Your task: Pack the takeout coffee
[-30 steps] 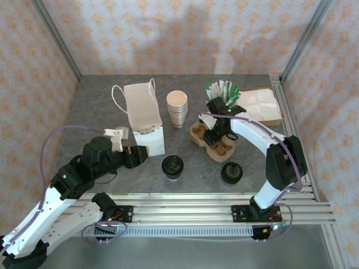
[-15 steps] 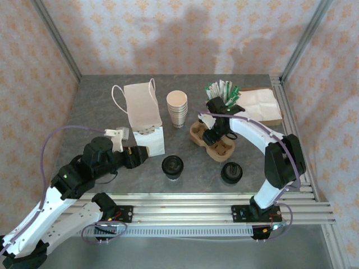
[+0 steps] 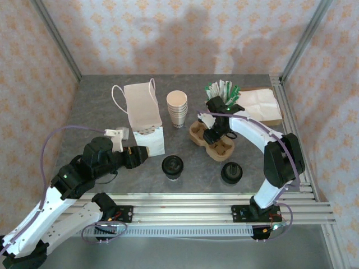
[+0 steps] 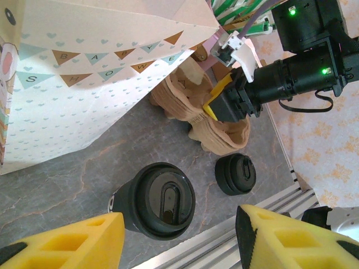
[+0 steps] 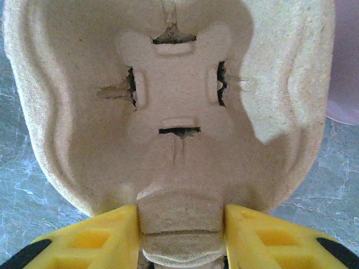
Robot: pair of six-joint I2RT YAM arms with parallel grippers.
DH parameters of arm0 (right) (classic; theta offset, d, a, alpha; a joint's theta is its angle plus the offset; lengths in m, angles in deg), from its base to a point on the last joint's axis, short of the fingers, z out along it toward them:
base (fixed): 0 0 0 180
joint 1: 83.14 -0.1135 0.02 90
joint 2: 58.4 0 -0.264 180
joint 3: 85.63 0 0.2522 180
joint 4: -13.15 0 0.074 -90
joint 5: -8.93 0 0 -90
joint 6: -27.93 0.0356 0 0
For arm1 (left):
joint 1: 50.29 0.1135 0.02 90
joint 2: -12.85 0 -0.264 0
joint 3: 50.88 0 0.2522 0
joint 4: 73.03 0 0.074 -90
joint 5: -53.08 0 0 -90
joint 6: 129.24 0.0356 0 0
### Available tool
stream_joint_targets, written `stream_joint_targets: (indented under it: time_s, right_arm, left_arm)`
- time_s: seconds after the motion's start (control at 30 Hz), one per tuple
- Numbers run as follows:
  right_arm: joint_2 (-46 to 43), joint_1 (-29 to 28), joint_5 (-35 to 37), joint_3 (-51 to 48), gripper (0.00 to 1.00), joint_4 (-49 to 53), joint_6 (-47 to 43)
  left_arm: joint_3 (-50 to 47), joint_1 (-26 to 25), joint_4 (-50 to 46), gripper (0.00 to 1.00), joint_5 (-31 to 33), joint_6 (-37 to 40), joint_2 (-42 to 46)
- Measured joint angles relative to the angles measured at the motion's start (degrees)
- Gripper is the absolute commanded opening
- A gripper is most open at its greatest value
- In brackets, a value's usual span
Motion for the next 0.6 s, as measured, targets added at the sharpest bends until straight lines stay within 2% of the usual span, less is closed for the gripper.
stream_joint_targets:
  time_s: [0.6]
  right_arm:
    - [-5.5, 0.0, -1.3, 0.2, 0.42, 1.4, 1.4]
  left_arm:
    - [1.4, 0.0, -1.8, 0.56, 2.4, 0.7, -0.2]
